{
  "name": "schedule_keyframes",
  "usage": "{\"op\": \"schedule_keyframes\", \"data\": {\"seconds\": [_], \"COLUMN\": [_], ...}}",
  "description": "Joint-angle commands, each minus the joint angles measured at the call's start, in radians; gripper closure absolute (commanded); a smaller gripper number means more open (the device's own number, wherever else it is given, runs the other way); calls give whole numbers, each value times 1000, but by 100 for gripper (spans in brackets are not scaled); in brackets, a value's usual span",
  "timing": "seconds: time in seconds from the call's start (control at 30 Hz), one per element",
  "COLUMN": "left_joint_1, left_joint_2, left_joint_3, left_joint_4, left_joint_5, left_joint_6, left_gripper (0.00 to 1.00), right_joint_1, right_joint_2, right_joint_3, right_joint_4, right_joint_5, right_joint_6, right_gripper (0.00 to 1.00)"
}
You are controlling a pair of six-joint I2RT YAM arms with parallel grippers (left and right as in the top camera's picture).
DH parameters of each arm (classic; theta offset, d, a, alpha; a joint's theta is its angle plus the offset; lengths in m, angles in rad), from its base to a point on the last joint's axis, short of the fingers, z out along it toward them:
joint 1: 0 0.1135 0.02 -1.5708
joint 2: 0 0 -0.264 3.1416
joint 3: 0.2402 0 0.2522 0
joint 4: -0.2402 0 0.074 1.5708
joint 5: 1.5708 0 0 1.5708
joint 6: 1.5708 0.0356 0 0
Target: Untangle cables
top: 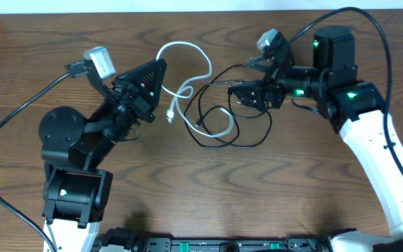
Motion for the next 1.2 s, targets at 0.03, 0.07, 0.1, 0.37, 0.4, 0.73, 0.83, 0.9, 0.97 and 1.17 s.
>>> {"op": "schedule_keyframes", "data": {"seconds": [0.03,0.07,0.1,0.37,0.4,0.73,0.83,0.9,0.97,1.17], "left_joint_1": [20,20,20,20,20,20,20,20,20,20], "left_joint_2": [-6,-6,-6,-6,-6,-6,-5,-5,-6,-5], "left_joint_3": [23,23,23,23,23,23,23,23,23,23], "left_joint_4": [108,120,133,205,209,251,251,253,253,247], "left_joint_5": [93,96,97,97,96,93,89,88,89,54], "left_joint_6": [-192,-207,-223,-276,-286,-296,-296,-296,-296,-266], "left_gripper": [93,93,92,93,93,93,93,93,92,92], "right_joint_1": [42,49,61,127,130,192,218,230,236,200], "right_joint_2": [64,73,83,179,190,294,310,313,315,313], "right_joint_3": [10,10,10,10,10,10,10,10,10,10], "right_joint_4": [129,156,192,471,494,775,838,837,832,740], "right_joint_5": [-151,-152,-151,-148,-148,-175,-164,-132,-121,-62], "right_joint_6": [20,40,65,285,311,489,491,499,501,647], "right_gripper": [18,18,18,20,20,23,27,34,46,99]}}
